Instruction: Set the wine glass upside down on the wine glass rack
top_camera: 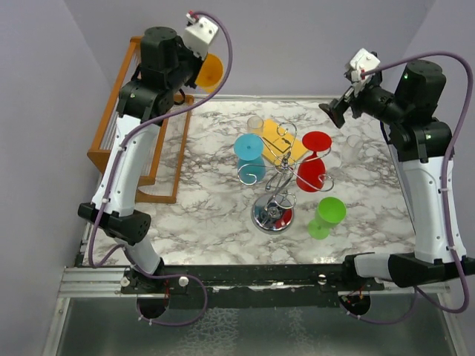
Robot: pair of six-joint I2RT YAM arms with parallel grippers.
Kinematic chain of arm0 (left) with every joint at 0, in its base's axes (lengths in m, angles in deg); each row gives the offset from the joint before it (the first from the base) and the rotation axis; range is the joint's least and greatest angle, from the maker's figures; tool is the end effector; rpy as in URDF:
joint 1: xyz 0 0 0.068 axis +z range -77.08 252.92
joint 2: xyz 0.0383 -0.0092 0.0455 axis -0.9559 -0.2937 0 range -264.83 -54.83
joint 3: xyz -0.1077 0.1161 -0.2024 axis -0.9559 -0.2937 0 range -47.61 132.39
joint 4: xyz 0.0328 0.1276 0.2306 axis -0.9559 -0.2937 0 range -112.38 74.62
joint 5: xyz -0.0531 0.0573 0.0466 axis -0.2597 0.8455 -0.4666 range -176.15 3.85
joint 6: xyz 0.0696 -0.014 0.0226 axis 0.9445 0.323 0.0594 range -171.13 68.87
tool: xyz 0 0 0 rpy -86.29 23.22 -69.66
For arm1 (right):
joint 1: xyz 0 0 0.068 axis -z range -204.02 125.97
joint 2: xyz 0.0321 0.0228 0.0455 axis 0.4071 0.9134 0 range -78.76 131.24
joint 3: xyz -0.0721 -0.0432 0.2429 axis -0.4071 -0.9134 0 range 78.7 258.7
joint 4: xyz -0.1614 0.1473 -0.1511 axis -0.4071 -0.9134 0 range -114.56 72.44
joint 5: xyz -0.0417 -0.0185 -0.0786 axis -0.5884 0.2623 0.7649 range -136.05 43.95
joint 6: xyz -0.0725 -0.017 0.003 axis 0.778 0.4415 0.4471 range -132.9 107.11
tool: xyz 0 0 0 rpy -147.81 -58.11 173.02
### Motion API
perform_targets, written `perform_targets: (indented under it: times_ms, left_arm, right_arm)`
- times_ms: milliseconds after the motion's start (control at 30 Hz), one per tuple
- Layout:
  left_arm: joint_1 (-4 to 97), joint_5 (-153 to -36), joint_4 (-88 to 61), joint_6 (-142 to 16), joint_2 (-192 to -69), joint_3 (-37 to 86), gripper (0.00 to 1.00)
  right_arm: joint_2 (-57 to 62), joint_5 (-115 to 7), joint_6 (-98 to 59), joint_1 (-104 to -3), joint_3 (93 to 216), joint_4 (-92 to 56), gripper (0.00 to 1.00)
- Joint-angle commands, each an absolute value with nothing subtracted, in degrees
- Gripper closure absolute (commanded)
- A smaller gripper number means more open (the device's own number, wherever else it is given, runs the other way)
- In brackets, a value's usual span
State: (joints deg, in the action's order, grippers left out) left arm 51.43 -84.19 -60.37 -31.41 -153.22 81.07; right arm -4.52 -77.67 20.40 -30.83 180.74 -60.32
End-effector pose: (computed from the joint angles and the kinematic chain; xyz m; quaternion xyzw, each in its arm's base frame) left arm 0.3482 -0.1348 0.5014 0.2688 0.7447 0.0040 0.6108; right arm 0.2626 0.0644 0.4884 -0.4175 0.6600 0.0761 0.6200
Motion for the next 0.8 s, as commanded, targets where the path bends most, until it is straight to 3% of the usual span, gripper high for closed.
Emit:
perform_targets:
  times_ms: [0,167,467,767]
  left_arm:
    - [51.3,-88.7,-46.1,-41.5,-149.2,85.6,1.00]
    - [51.2,-95.9,-39.2,-52.4,-147.2,84.2,1.00]
    - [51.2,-106.9,-33.3,-72.3,-146.5,79.9,1.00]
    - [51.2,-111.9,-30.3,-76.1,-146.6,76.8,1.00]
  right_arm:
    - [-0.5,-80.9,9.1,-30.7,184.3,-54.6,0.00]
    - [2.1,-81.7,-2.9,-30.8,186.3,-47.8,0.00]
    - [4.2,-87.1,-23.4,-30.8,185.4,-37.2,0.16]
    - [5.9,-86.7,-33.6,-32.7,185.1,-32.8,0.26]
